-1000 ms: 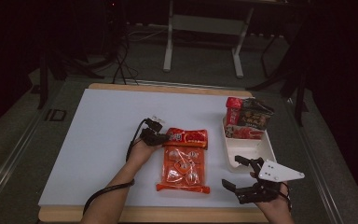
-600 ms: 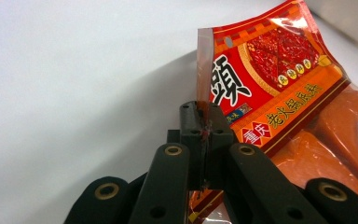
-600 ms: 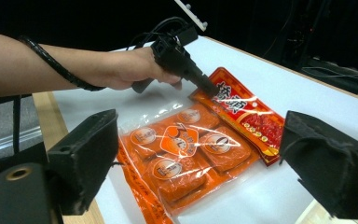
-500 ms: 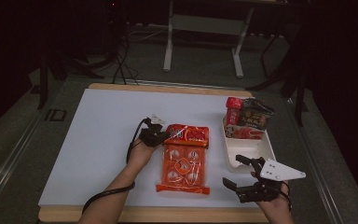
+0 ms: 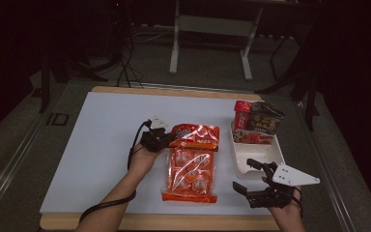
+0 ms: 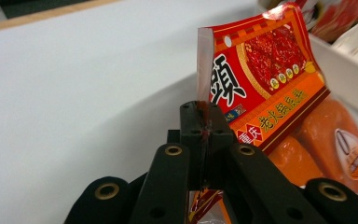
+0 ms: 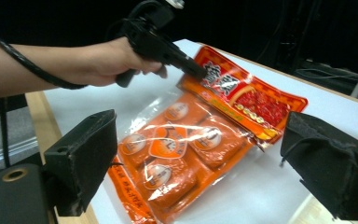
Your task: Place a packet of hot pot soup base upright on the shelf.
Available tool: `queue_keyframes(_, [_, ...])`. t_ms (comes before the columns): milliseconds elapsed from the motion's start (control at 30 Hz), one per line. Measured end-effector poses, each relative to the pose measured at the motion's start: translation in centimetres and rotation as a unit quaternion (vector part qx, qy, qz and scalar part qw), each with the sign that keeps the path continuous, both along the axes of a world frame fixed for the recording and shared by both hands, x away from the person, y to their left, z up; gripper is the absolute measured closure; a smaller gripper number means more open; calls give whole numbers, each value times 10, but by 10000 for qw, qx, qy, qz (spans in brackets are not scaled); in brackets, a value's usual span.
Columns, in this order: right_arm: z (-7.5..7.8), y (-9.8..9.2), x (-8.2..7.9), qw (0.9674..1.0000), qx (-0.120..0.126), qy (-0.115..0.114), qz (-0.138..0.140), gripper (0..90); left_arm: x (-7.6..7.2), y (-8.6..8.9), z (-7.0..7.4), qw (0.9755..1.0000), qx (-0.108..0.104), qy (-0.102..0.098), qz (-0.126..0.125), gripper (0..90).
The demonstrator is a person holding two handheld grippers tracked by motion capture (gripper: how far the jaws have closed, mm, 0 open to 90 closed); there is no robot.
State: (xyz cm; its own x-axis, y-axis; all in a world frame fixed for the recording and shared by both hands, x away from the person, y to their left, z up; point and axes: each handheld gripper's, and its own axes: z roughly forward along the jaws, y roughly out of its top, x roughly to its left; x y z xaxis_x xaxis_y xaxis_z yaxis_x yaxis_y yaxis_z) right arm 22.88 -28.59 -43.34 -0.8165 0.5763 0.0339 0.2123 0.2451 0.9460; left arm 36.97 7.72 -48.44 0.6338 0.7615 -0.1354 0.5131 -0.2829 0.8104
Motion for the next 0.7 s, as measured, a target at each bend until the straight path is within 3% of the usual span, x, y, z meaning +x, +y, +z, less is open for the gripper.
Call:
queue_keyframes(200, [1, -3, 1, 9999, 101, 38, 14, 105, -12, 1, 16, 9998, -40, -200, -79, 900])
queue_keyframes(233, [2, -3, 1, 9999, 33, -125, -35, 139, -13, 0, 18, 9997, -72, -233, -84, 900])
queue_keyframes(333, [3, -4, 1, 9999, -14, -150, -28, 138, -16, 1, 23, 9995, -105, -266, -100, 900])
queue_keyframes(367, [3, -4, 0, 9993, -58, -359, -89, 139, -20, 1, 28, 9992, -160, -332, -140, 900])
queue_keyframes(533, [4, -5, 0, 9987, -68, -495, -84, 139, -24, 1, 32, 9987, -109, -442, -221, 900])
queue_keyframes(567, [5, -4, -2, 9979, -162, -614, -161, 139, -28, 2, 35, 9984, -174, -487, -230, 900])
queue_keyframes(700, [7, -5, -1, 9989, -12, -467, -94, 131, -35, 2, 41, 9973, -243, -605, -340, 900])
